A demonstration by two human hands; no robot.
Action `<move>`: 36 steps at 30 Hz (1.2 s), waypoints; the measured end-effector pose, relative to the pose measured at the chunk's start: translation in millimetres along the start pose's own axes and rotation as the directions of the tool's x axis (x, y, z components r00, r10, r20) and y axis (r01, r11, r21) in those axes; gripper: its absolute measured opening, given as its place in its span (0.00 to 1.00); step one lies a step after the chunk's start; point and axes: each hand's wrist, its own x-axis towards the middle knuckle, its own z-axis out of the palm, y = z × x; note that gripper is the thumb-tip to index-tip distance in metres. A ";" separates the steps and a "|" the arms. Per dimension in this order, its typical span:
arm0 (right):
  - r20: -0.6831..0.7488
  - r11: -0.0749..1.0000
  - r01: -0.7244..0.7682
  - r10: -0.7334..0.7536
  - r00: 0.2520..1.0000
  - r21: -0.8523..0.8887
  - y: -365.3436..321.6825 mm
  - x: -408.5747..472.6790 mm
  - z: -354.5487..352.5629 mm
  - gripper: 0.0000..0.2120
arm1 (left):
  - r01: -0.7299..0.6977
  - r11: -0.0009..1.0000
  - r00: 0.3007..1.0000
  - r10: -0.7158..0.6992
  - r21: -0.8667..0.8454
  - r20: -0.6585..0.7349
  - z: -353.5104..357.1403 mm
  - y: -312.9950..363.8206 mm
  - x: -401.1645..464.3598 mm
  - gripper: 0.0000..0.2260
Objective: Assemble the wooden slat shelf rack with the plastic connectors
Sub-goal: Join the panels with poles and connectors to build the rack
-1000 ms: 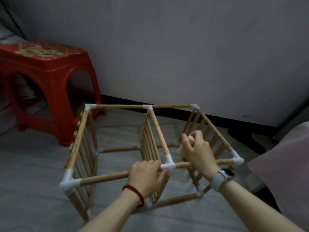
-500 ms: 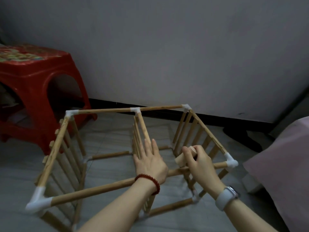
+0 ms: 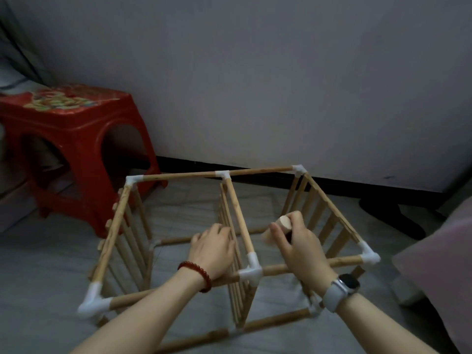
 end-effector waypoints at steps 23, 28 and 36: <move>0.082 0.998 0.007 -0.012 0.997 0.059 -31.3 109.1 13.7 0.11 | 0.060 0.996 0.993 -0.053 0.067 -0.105 -40.7 -49.0 60.6 0.16; 0.145 0.995 -0.069 0.059 0.988 0.068 -30.7 187.2 42.7 0.14 | 0.074 0.987 0.994 -0.061 0.144 -0.096 -45.9 -82.5 126.1 0.24; -0.259 0.995 0.103 -0.097 0.961 0.010 -45.9 283.9 58.3 0.13 | 0.133 0.939 0.990 -0.108 0.317 -0.094 -20.6 -124.8 171.5 0.32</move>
